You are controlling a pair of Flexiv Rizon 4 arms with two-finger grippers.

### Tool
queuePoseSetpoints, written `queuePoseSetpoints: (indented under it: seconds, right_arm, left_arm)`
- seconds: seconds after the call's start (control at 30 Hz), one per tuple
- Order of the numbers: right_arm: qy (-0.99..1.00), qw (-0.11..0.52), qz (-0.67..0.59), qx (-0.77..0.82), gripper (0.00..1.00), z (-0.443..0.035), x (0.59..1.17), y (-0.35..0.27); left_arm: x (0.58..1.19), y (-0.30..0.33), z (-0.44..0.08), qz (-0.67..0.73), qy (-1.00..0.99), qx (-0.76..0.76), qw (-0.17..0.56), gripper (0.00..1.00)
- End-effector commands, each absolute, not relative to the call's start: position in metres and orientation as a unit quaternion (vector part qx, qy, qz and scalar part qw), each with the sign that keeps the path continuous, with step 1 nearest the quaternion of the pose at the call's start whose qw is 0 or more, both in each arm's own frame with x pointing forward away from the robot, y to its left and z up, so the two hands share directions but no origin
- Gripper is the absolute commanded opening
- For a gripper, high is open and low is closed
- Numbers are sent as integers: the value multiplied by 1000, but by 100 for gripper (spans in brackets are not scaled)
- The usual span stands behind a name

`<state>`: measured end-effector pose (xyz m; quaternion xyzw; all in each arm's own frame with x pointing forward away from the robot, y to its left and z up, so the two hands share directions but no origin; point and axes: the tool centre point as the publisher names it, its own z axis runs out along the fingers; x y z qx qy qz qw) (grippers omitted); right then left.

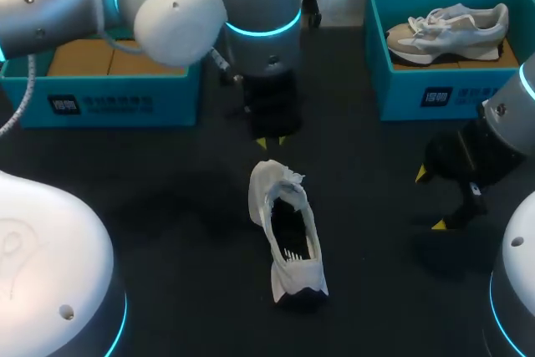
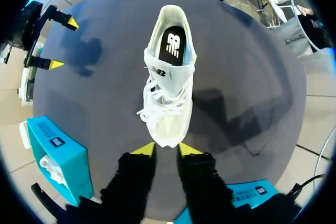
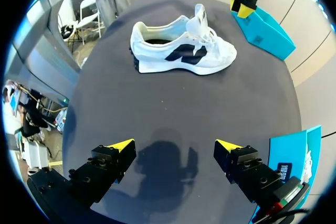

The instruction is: Take the shoe out of the shoebox, open the shoe tongue, remove and reinsert the insole, then place the shoe into the shoebox

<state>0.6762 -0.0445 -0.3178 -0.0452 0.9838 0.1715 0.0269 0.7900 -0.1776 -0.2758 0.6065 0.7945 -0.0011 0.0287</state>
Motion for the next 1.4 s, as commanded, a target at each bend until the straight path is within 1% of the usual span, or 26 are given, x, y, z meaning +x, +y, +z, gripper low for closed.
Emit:
queuePoseSetpoints:
  seconds: [0.03,0.3,0.4,0.8,1.1,1.4]
  right_arm:
    - [984,28,171,-45,100,-318,675,-45]
    - [984,28,171,-45,100,-318,675,-45]
    - [984,28,171,-45,100,-318,675,-45]
    - [984,28,171,-45,100,-318,675,-45]
    - [984,28,171,-45,100,-318,675,-45]
    - [984,28,171,-45,100,-318,675,-45]
  left_arm:
    - [790,-185,-284,-4,790,612,18,12]
    - [754,-192,-312,3,782,623,-3,13]
    - [743,-193,-315,-7,780,626,-6,16]
    - [694,-194,-325,-35,768,639,-20,17]
    - [696,-188,-304,-32,779,626,3,20]
    - [681,-195,-342,-34,788,613,-32,20]
